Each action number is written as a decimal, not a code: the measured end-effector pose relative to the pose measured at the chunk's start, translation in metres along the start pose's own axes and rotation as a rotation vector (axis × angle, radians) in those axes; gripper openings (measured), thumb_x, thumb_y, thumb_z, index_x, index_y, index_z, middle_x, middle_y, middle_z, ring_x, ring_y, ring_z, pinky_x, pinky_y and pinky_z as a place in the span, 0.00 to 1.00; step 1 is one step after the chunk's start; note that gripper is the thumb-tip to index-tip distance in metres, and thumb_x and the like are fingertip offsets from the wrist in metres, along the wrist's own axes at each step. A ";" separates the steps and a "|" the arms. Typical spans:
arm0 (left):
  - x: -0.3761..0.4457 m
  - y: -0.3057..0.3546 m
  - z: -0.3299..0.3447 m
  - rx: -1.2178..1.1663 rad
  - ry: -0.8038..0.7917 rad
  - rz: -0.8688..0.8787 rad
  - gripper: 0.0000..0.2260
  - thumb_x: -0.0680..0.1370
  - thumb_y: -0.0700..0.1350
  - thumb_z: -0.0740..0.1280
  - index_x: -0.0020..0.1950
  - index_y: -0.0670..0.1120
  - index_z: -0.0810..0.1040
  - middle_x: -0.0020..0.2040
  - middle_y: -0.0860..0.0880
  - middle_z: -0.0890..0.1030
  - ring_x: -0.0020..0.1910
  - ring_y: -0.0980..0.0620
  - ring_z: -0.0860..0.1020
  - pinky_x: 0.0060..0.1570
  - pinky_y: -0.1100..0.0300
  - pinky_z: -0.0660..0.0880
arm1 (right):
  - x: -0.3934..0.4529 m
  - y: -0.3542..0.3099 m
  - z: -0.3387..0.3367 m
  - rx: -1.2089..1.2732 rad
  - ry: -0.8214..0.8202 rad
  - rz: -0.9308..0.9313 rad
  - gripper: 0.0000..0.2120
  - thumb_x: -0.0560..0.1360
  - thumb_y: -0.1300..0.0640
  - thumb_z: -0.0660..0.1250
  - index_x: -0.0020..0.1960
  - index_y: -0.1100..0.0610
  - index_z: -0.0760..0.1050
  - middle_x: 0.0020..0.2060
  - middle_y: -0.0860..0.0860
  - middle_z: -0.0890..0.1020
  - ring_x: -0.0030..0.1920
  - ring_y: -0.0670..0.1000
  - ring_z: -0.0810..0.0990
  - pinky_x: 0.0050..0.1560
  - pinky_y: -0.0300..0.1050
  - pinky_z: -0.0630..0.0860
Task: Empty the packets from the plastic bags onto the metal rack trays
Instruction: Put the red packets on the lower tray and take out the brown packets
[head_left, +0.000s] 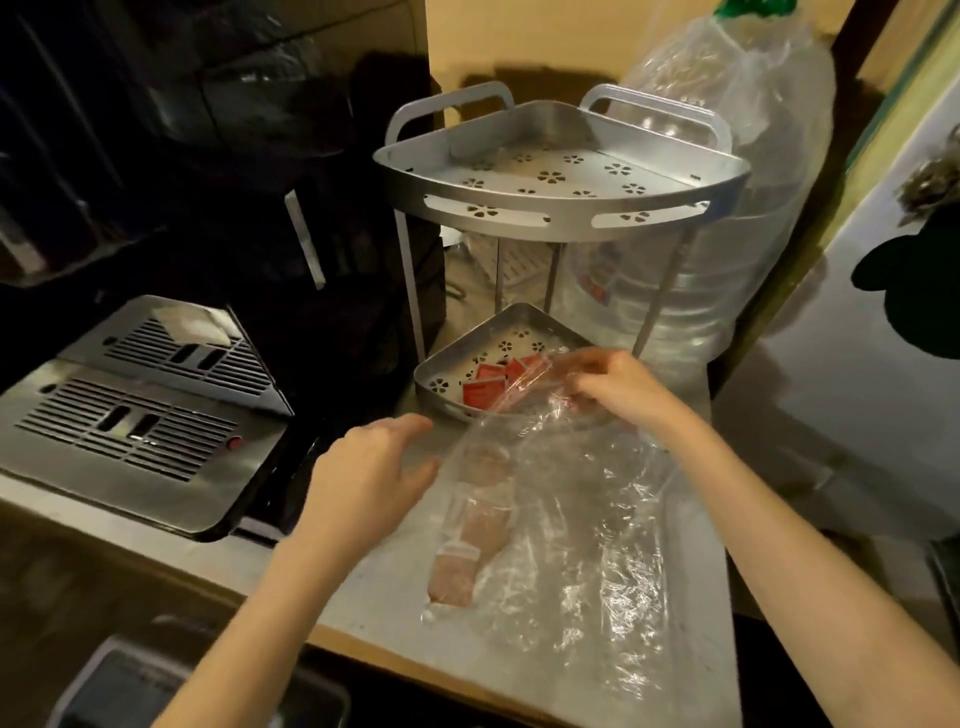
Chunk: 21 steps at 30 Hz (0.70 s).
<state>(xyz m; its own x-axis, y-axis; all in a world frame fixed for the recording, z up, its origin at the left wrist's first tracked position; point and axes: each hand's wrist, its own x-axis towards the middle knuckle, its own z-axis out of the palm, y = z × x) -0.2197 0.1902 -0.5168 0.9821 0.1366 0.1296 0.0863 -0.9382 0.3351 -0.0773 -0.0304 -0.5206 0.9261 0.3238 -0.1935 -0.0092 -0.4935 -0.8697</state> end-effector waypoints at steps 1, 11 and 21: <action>-0.006 0.004 0.002 -0.048 0.114 0.047 0.16 0.74 0.50 0.66 0.61 0.50 0.76 0.56 0.50 0.81 0.50 0.49 0.80 0.48 0.56 0.77 | 0.004 -0.004 0.006 -0.046 -0.009 -0.016 0.13 0.72 0.66 0.63 0.46 0.50 0.79 0.32 0.45 0.79 0.29 0.43 0.77 0.35 0.38 0.74; -0.023 -0.015 0.105 -0.015 -0.093 0.211 0.25 0.80 0.58 0.43 0.74 0.56 0.37 0.76 0.52 0.39 0.74 0.55 0.37 0.71 0.50 0.39 | 0.034 -0.028 0.082 -0.221 -0.214 -0.123 0.09 0.74 0.60 0.64 0.54 0.56 0.77 0.53 0.54 0.81 0.56 0.52 0.78 0.59 0.44 0.73; -0.011 -0.044 0.140 0.039 -0.228 -0.003 0.25 0.76 0.61 0.36 0.71 0.55 0.34 0.74 0.50 0.35 0.72 0.51 0.31 0.69 0.51 0.28 | 0.052 -0.008 0.130 -0.311 -0.198 -0.165 0.27 0.74 0.62 0.63 0.72 0.53 0.62 0.68 0.53 0.70 0.67 0.53 0.69 0.68 0.41 0.65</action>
<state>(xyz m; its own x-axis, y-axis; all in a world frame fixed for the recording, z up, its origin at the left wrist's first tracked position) -0.2111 0.1856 -0.6637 0.9938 0.0681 -0.0875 0.0914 -0.9501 0.2983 -0.0783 0.0951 -0.5829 0.8146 0.5535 -0.1735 0.2760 -0.6330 -0.7233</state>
